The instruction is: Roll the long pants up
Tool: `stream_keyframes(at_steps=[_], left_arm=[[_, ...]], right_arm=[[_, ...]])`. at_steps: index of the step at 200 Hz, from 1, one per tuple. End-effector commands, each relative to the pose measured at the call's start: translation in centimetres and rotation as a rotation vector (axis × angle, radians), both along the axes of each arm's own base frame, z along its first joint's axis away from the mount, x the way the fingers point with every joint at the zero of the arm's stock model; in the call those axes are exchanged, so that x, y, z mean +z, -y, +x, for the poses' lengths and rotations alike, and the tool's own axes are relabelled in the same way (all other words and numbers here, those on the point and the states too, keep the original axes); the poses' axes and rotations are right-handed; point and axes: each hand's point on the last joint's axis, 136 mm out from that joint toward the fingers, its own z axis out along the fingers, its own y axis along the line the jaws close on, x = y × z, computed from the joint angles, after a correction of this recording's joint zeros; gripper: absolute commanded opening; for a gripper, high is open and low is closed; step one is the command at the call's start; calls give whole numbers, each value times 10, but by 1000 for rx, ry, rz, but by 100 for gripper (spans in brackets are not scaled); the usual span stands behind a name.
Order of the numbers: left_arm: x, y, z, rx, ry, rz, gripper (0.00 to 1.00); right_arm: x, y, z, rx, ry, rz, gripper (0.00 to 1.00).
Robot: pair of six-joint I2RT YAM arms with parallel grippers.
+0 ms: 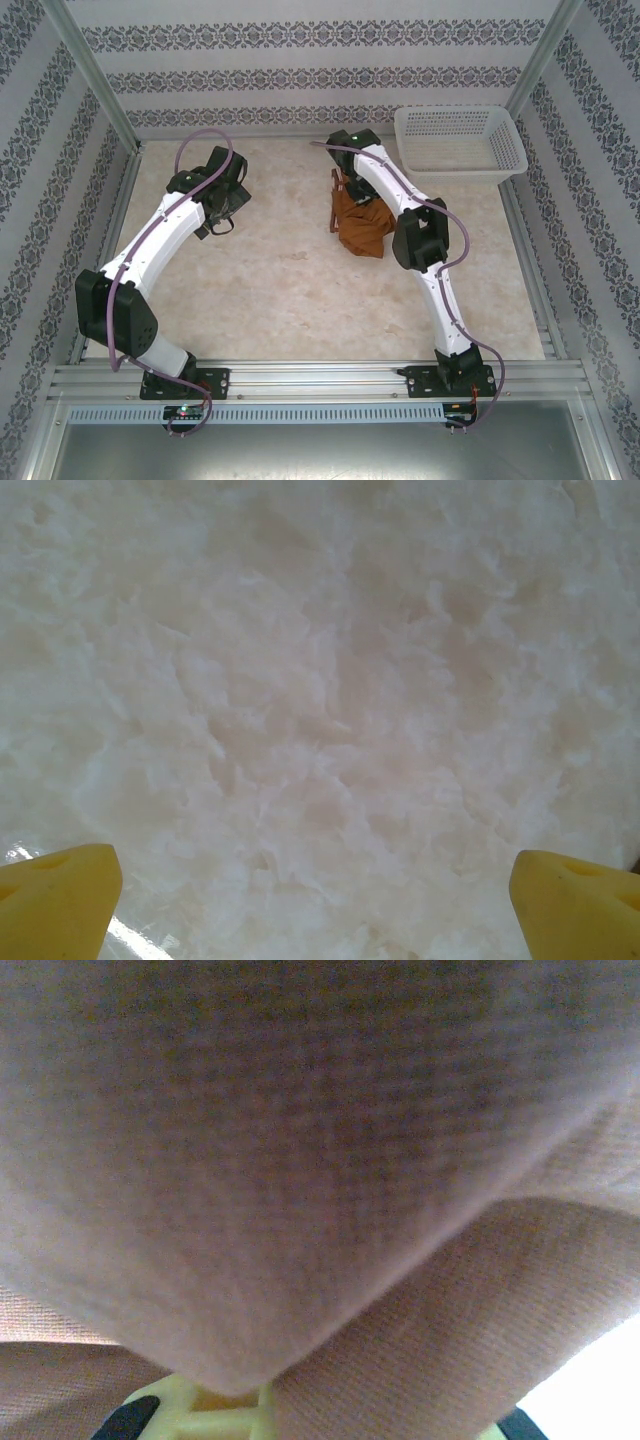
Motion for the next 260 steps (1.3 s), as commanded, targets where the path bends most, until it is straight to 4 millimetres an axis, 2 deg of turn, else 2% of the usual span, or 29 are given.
stream_keyframes(at_steps=[1,55,90,122,159,190,212,236,260], left_arm=[[-7,-2,4,-10,-9,0,100],[-5,0,6,-12,-3,-11,100],[-4,-1,7,-13,2,-15,100],[1,-5,11,-14,8,-10,100],[3,-10,17,-7,10,-26,100],[6,-12,23,-11,7,-31,100],[10,-13,33,-17,1,-23,100],[14,-12,44,-23,-8,-18,100],[17,-11,53,-25,-12,-16,100]], right_arm=[[55,22,3,64,87,-166,0],[112,47,35,132,262,-416,0],[145,59,48,107,378,-489,0],[179,60,63,100,512,-505,0],[224,66,89,131,631,-585,0],[251,100,101,76,657,-649,0],[267,130,94,-23,705,-623,0],[282,153,91,-93,751,-618,0],[288,175,93,-138,762,-654,0]])
